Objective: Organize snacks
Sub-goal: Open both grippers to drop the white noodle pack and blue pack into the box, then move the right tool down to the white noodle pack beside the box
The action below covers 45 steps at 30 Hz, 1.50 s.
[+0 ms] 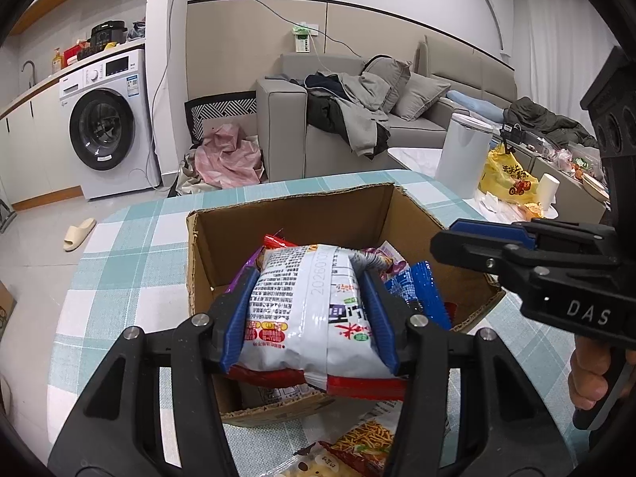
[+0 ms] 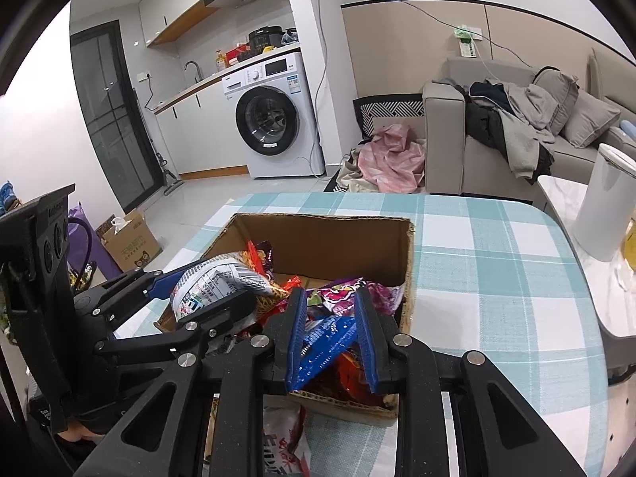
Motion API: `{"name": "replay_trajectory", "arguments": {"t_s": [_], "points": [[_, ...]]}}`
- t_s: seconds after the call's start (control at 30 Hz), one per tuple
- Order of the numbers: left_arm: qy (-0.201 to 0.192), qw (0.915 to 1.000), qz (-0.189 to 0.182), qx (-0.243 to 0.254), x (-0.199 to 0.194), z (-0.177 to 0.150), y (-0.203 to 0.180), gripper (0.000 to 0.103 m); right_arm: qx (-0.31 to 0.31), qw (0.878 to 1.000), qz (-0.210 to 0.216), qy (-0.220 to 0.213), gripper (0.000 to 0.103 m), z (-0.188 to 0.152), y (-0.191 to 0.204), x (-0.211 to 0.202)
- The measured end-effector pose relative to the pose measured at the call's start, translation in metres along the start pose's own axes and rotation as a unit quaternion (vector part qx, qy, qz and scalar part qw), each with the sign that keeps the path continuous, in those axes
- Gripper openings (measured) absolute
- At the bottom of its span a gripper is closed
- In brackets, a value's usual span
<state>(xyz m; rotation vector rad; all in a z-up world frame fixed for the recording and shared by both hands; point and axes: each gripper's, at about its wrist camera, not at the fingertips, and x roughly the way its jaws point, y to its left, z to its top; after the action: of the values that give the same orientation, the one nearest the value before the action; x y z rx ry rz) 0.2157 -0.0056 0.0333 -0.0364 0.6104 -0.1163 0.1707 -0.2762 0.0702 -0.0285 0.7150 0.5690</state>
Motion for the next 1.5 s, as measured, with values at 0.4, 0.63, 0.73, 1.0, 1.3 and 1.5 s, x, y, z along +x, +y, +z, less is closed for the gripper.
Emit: {"name": "replay_trajectory", "arguments": {"t_s": [0.4,0.63,0.73,1.0,1.3,1.5], "points": [[0.000,0.9998,0.013,0.014,-0.024,-0.004,-0.004,0.087,0.003,1.000,-0.009,-0.020,0.067,-0.006,-0.001,-0.021],[-0.014,0.9998,0.012,0.003,-0.051,-0.011,-0.002,0.102,0.017,0.999,-0.003,-0.034,0.101,-0.013,-0.005,-0.039],[-0.015,0.9998,0.016,-0.001,-0.061,-0.013,-0.001,0.102,0.013,0.999,-0.001,-0.034,0.102,-0.018,-0.003,-0.045],[-0.019,0.9992,0.024,-0.024,-0.083,-0.025,0.004,0.102,0.005,0.999,0.015,-0.031,0.102,-0.029,0.003,-0.053],[-0.029,0.9984,0.021,-0.043,-0.103,-0.045,0.016,0.102,0.008,1.000,0.012,-0.014,0.102,-0.049,0.007,-0.050],[-0.023,0.9986,0.025,-0.040,-0.106,-0.054,0.015,0.102,0.016,1.000,0.017,0.001,0.103,-0.062,0.007,-0.043]]}}
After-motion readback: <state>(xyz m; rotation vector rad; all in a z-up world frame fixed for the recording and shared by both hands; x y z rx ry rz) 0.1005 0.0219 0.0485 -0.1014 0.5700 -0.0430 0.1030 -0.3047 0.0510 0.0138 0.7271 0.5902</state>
